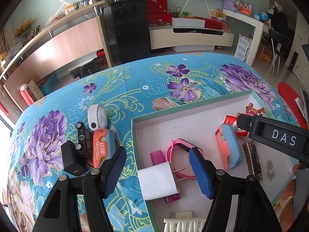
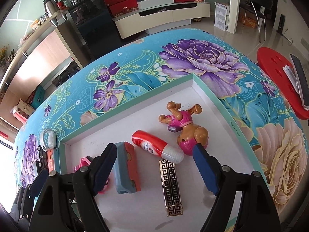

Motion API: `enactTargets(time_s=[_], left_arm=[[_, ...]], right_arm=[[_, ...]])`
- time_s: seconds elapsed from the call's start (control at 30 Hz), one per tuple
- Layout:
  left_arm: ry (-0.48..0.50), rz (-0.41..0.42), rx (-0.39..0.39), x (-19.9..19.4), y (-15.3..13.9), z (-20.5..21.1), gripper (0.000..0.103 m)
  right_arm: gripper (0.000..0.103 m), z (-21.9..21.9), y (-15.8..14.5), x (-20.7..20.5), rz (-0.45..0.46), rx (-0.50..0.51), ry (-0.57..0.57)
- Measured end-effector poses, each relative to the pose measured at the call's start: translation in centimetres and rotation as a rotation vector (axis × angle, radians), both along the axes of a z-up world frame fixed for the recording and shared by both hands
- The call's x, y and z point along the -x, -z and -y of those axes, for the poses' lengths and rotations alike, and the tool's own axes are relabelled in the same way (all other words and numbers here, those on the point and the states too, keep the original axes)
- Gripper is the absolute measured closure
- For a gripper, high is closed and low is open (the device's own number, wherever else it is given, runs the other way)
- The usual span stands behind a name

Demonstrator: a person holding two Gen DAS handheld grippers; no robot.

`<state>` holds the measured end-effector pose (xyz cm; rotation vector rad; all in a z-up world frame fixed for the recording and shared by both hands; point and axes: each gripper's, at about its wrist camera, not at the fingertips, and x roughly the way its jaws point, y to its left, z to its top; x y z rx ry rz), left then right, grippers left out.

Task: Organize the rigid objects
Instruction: 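Move the left gripper to the black charger while the right gripper moves to the orange carrot knife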

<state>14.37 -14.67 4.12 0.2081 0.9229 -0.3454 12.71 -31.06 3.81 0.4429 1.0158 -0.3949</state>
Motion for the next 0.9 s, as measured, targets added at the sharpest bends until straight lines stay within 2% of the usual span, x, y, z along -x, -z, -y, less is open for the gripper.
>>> enactTargets(time_s=[0.53,0.73,0.83,0.9], left_arm=[[-0.184,0.011,-0.004,-1.7,-0.1,-5.6,0.027],[-0.282,0.007,-0.001,-2.5,0.1,-8.5,0.024],[-0.330,0.010,-0.009,-2.8,0.3,-9.6,0.016],[-0.357,0.011,-0.016,-2.9,0.5,-10.3,0.007]], right_arm=[[0.019,-0.7,-0.5,-0.1,0.017,-0.011,-0.015],[0.019,-2.6,-1.0,-0.6,0.034,-0.011,-0.074],[0.019,-3.6,-1.2,-0.9,0.042,-0.007,-0.100],[0.019,-4.4,-1.4,-1.0,0.051,-0.003,-0.116]])
